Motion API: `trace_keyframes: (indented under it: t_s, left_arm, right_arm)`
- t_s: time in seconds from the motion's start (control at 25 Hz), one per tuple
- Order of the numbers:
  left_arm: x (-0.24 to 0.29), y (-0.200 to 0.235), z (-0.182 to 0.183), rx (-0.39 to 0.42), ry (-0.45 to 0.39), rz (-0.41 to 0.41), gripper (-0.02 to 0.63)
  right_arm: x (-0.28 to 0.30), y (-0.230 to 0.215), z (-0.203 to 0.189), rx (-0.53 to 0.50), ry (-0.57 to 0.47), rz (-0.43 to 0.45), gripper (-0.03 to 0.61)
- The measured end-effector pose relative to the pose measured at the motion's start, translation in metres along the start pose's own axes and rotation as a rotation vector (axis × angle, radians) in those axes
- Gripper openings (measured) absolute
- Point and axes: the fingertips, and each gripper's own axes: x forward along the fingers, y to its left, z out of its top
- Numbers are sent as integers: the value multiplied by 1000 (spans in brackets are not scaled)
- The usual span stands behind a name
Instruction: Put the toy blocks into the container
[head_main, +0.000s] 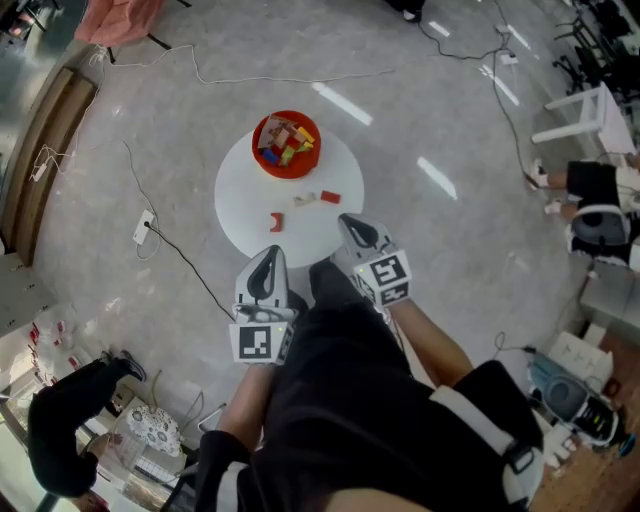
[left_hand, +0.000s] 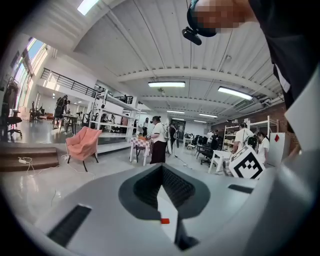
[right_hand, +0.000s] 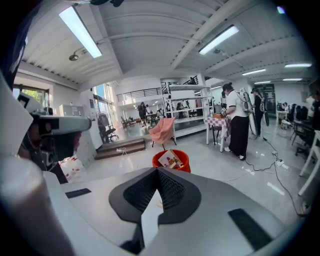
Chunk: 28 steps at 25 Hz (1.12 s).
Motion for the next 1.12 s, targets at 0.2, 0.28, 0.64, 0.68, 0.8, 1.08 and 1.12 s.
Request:
trace_keyframes:
  t_s: [0.2,0.28,0.64,0.68,0.8,1.08,1.12]
  left_arm:
    - [14,7,2,-11,19,23,-2]
    - [19,11,-1,-26,29,26,-2]
    - [49,22,1,-38,30,-18,-2]
    - [53,23,2,-39,29,-25,-2]
    - [62,29,0,-47,40,-36,-2]
    - [76,41,-4,-59,59,-43,-2]
    - [77,42,-5,-60,64,-45,-2]
  right_arm:
    - [36,-16,-34,-19,126,39,-3]
    - [49,-22,-50,-29,176,52,-3]
    - [99,-39,-116,-55,391,79,-2]
    - [103,-41,-124,-62,421,79,0]
    - [115,-48,-149,-89,506,74,32]
    - [145,-66,-211,-162,708,79,118]
    - [149,-70,-219,-171,730,77,123]
